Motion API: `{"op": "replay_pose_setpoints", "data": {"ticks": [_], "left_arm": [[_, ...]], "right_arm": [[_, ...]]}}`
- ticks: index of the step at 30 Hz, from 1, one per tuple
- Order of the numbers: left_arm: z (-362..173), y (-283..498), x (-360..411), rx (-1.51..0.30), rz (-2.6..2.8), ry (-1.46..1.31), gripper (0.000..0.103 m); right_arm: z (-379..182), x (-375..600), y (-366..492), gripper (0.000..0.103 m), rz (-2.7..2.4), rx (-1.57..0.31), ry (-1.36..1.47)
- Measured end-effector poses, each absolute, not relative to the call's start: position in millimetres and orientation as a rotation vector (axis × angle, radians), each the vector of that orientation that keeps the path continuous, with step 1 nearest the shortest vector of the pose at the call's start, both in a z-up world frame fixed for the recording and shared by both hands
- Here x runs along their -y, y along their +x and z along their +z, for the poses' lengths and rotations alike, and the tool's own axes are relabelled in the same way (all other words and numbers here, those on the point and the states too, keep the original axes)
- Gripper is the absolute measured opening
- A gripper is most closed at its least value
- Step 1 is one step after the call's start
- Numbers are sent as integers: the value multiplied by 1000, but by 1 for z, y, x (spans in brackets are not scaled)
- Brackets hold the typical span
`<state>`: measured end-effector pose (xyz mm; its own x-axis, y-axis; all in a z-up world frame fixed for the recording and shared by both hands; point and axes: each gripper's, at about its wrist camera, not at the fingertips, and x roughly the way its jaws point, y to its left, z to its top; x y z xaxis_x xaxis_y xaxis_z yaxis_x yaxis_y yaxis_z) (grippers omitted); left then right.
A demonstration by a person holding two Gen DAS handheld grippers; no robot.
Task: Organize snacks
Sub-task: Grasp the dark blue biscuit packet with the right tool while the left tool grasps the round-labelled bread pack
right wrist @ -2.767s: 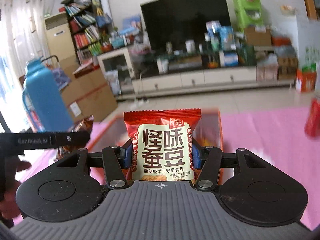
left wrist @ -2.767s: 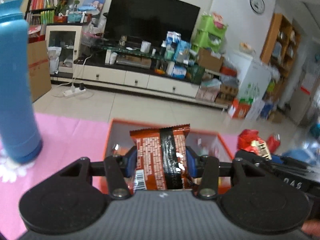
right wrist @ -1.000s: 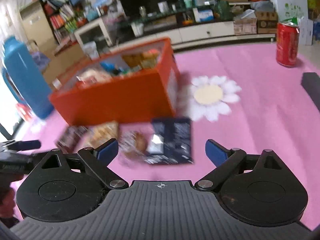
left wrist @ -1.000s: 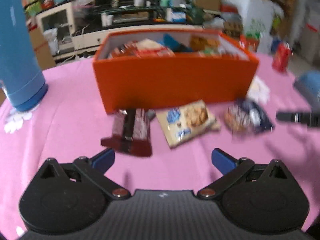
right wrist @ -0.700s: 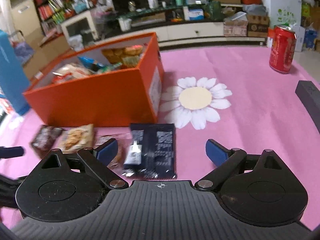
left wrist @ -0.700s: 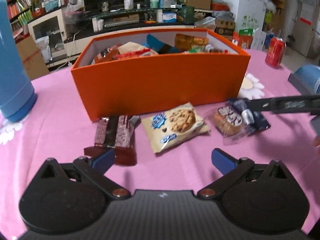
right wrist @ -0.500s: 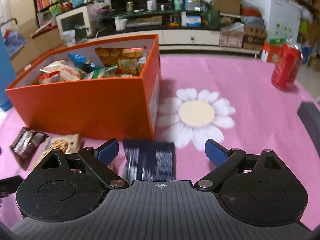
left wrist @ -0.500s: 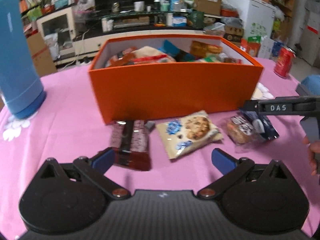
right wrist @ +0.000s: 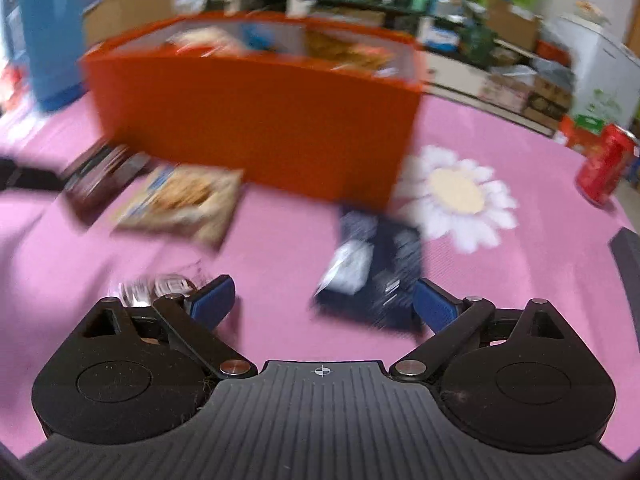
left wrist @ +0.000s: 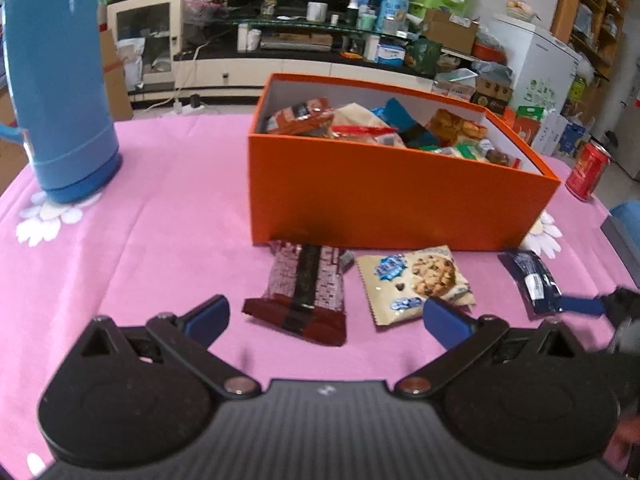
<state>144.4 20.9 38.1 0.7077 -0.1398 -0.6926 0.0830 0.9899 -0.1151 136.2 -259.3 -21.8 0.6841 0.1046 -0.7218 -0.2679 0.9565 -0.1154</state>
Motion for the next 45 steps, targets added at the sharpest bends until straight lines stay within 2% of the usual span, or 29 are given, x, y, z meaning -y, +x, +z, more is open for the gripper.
{"op": "replay_pose_setpoints", "data": {"ticks": [5, 14, 19, 21, 22, 23, 26, 30, 32, 33, 35, 37, 40, 45], "left_arm": [[41, 135, -3, -749, -232, -9, 102], [16, 124, 41, -794, -599, 226, 102], [10, 126, 57, -806, -718, 241, 94], [4, 126, 62, -829, -696, 285, 81], [-1, 127, 64, -845, -689, 299, 78], [-3, 127, 63, -844, -676, 308, 82], [-1, 126, 56, -846, -641, 306, 76], [1, 130, 38, -867, -568, 277, 75], [2, 131, 30, -871, -537, 260, 75], [3, 131, 26, -871, -528, 254, 75], [4, 131, 22, -873, -519, 250, 75], [4, 130, 19, -874, -517, 253, 76], [4, 129, 18, -877, -514, 252, 77], [3, 123, 14, -878, -525, 253, 79]], "right_arm": [[-12, 260, 112, 86, 274, -736, -172], [-12, 332, 150, 88, 125, -784, 75], [-12, 347, 154, 88, 142, -784, 194], [-13, 348, 155, 88, 144, -799, 205], [-16, 344, 156, 88, 145, -814, 185], [-19, 338, 157, 88, 154, -825, 157], [-23, 320, 156, 88, 175, -822, 61], [-22, 313, 167, 88, 134, -790, 20], [-23, 309, 176, 81, 128, -790, 25], [-24, 307, 179, 70, 133, -789, 26], [-26, 301, 184, 63, 124, -786, 3], [-27, 295, 183, 47, 113, -784, -52], [-25, 298, 169, 44, 145, -789, -66], [-25, 308, 131, 47, 196, -790, -84]]}}
